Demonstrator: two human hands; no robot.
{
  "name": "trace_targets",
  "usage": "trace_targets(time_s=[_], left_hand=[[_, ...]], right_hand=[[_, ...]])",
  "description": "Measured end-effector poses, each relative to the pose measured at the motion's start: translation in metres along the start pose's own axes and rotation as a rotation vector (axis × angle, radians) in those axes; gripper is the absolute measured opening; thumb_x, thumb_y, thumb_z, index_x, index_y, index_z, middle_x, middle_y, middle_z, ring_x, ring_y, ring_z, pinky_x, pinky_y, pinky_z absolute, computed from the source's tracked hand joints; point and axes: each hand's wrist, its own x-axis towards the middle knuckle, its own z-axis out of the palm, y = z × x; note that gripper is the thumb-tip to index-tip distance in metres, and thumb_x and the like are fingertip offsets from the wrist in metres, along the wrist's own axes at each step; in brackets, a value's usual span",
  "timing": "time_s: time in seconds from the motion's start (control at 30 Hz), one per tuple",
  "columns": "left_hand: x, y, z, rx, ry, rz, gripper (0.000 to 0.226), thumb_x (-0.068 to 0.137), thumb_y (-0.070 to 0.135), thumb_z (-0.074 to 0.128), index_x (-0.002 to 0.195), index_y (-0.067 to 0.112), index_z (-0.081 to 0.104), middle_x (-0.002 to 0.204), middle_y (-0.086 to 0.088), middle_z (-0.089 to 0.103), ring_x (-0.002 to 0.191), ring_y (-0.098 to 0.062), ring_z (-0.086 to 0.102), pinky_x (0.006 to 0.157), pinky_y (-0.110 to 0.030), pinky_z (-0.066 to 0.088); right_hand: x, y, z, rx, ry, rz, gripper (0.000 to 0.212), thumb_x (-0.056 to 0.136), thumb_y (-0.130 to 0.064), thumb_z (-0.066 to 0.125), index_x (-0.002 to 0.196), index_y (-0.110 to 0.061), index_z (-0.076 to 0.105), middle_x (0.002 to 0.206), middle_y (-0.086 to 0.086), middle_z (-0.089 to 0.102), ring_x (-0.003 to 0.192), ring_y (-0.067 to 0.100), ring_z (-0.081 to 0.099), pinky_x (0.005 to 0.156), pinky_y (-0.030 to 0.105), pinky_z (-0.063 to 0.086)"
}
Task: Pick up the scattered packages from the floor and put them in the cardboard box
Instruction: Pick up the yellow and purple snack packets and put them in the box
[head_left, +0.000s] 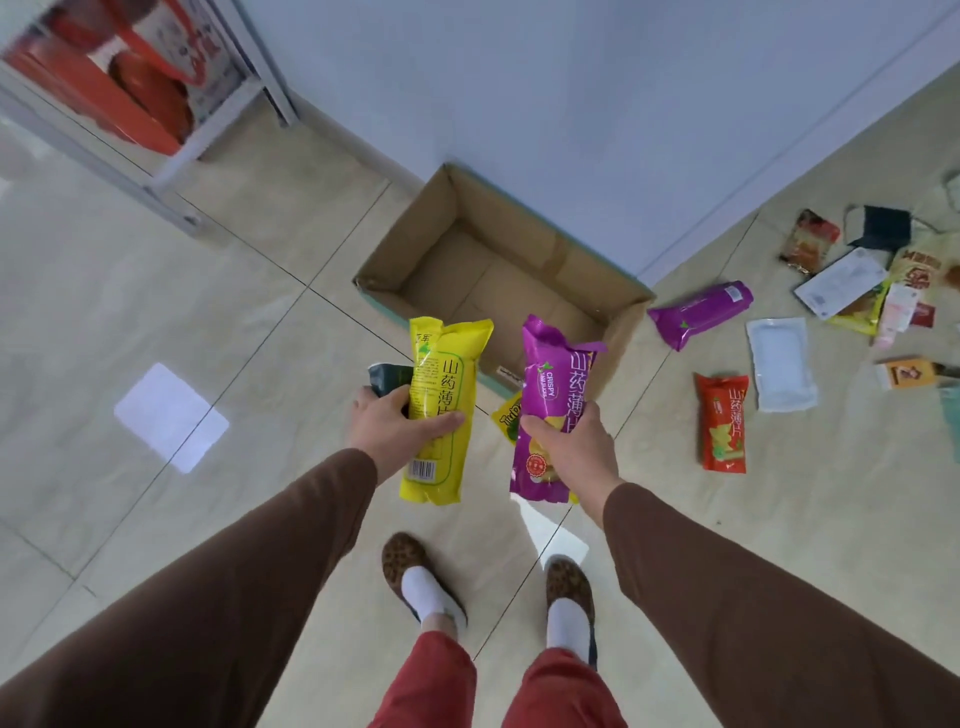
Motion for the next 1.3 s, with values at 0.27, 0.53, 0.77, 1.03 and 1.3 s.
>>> trace_targets(time_s=[0.27, 0.53, 0.77, 1.03, 1.3], left_hand=[[0.083, 0.038, -0.051, 0.196, -0.019, 0.077, 0.062, 0.066, 0.075, 0.072, 0.112, 0.034, 0.068, 0.117, -0.003, 0.038, 0.122, -0.029, 0.039, 0.109, -0.045, 0.041], [0.183, 0.108, -0.05, 0.567, -0.011, 0.264, 0.079, 0.066, 0.083, 0.064, 0.123, 0.03, 0.062, 0.135, -0.014, 0.038, 0.127, -0.036, 0.036, 0.107, -0.048, 0.037], [0.235, 0.143, -0.024, 0.818, -0.154, 0.32, 0.09, 0.065, 0.074, 0.073, 0.137, 0.028, 0.047, 0.159, -0.023, 0.015, 0.141, -0.044, 0.031, 0.114, -0.051, 0.029], [0.252, 0.135, -0.021, 0.934, -0.217, 0.597, 0.092, 0.076, 0.039, 0.08, 0.152, 0.021, 0.032, 0.159, -0.014, 0.028, 0.144, -0.034, 0.031, 0.116, -0.044, 0.03], [0.208, 0.154, -0.027, 0.901, -0.212, 0.897, 0.064, 0.073, 0.034, 0.078, 0.13, 0.019, 0.054, 0.124, -0.003, 0.057, 0.115, -0.028, 0.052, 0.096, -0.041, 0.044]], right_hand=[[0.034, -0.05, 0.027, 0.154, 0.078, 0.109, 0.071, 0.067, -0.061, 0.082, 0.117, -0.025, 0.047, 0.109, 0.001, 0.063, 0.1, 0.025, 0.066, 0.089, 0.047, 0.059], [0.114, -0.088, 0.035, 0.159, 0.194, 0.158, 0.085, 0.049, -0.075, 0.065, 0.111, -0.021, 0.045, 0.11, 0.006, 0.063, 0.104, 0.034, 0.061, 0.091, 0.052, 0.055], [0.158, -0.097, 0.037, 0.108, 0.186, 0.243, 0.085, 0.065, -0.061, 0.079, 0.125, -0.016, 0.037, 0.123, 0.013, 0.059, 0.118, 0.037, 0.054, 0.104, 0.051, 0.045], [0.16, -0.092, 0.037, -0.148, 0.235, 0.101, 0.078, 0.087, -0.032, 0.071, 0.153, -0.017, 0.031, 0.146, 0.013, 0.048, 0.133, 0.036, 0.042, 0.106, 0.047, 0.041], [0.115, -0.096, 0.022, -0.305, 0.311, -0.097, 0.055, 0.09, -0.024, 0.064, 0.142, -0.021, 0.047, 0.137, 0.004, 0.054, 0.125, 0.027, 0.046, 0.1, 0.04, 0.043]])
